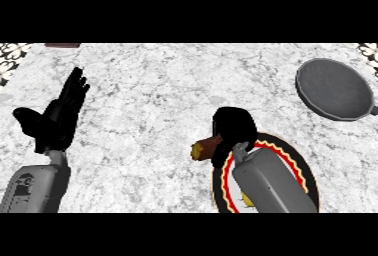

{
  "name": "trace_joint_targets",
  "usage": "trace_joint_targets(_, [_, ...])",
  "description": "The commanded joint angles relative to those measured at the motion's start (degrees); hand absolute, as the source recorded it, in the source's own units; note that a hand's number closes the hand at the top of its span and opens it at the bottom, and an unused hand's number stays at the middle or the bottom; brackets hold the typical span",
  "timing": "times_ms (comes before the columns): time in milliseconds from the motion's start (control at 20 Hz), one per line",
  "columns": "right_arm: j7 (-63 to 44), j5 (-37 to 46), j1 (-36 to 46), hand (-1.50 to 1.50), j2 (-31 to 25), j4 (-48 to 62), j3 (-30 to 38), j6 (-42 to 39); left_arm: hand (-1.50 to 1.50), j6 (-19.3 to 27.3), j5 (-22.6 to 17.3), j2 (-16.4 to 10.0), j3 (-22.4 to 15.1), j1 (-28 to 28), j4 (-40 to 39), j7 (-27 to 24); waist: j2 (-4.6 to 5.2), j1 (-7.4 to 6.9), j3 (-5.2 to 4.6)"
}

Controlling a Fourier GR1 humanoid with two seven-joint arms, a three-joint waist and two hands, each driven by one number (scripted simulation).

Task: Pick the sweet potato from the plate and place it in the pan

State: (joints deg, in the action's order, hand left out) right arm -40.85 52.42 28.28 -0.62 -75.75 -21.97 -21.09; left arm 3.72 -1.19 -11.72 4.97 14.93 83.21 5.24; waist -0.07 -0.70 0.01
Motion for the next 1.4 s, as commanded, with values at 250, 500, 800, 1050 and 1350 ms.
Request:
trace_joint_targets(250, [-11.33, 10.75, 5.75, 1.5, 0.6, -10.64, -3.5, 18.54, 0.0, 0.07, -0.15, 0.49, 0.28, -2.9, 1.05, -0.93, -0.22, 0.23, -0.01])
trace_joint_targets(500, [-11.32, 13.29, 8.75, 1.5, -2.79, -15.42, 3.45, 15.89, 0.0, -0.76, -0.57, -0.78, 2.03, -1.7, -1.29, -2.09, -0.02, 0.91, -0.03])
trace_joint_targets(800, [-5.73, 7.36, 8.32, 1.5, -6.83, -16.42, 15.43, 21.7, 0.0, -0.88, -0.41, -0.47, 0.37, -3.21, 5.13, 1.99, -0.04, 0.53, 0.04])
trace_joint_targets(1050, [3.56, -1.66, 8.12, 1.5, -9.75, -10.27, 26.16, 28.83, 0.0, 0.1, 1.0, 0.56, 0.5, -0.82, -0.37, -1.49, 0.24, 0.51, 0.02])
trace_joint_targets(1350, [17.66, -4.1, 8.01, 1.5, -19.81, 6.32, 34.99, 34.14, 0.0, -1.97, -1.0, 0.57, 0.69, -3.9, 2.57, -1.13, 0.35, -0.3, 0.05])
